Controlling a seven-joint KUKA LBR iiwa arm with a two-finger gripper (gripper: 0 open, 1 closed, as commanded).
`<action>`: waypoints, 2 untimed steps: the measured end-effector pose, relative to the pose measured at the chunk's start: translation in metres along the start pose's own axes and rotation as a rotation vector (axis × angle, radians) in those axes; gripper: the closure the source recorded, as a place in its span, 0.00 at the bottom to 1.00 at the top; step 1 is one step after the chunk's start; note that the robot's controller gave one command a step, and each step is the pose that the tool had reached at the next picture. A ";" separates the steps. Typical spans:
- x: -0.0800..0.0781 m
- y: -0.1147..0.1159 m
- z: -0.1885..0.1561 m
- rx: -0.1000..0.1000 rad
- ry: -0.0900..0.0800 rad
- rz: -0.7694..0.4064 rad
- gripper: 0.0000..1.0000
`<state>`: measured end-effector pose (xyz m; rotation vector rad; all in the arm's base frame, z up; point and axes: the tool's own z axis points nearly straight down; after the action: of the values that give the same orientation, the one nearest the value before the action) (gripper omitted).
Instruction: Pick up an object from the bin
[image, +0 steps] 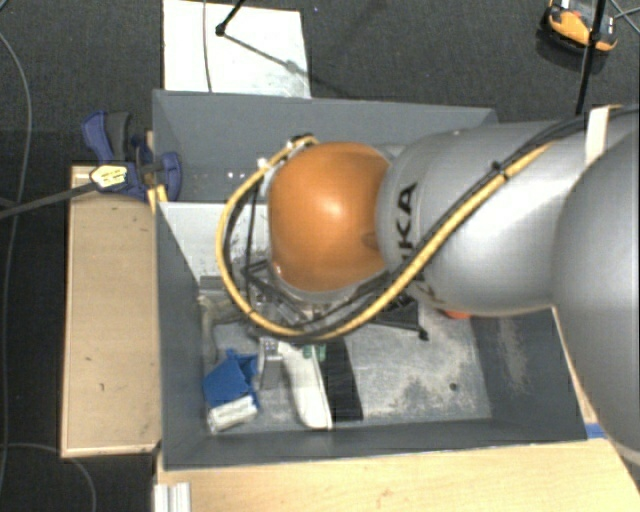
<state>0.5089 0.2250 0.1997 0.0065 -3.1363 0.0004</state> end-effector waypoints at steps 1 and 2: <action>-0.002 -0.001 -0.005 -0.002 -0.007 0.006 0.00; 0.004 0.005 0.040 -0.002 -0.007 -0.168 0.00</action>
Offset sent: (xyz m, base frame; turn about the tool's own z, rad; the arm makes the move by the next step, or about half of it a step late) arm -0.0169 0.0161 -0.1297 -0.4989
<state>0.5048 0.2299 0.1597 0.2709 -3.1318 -0.0028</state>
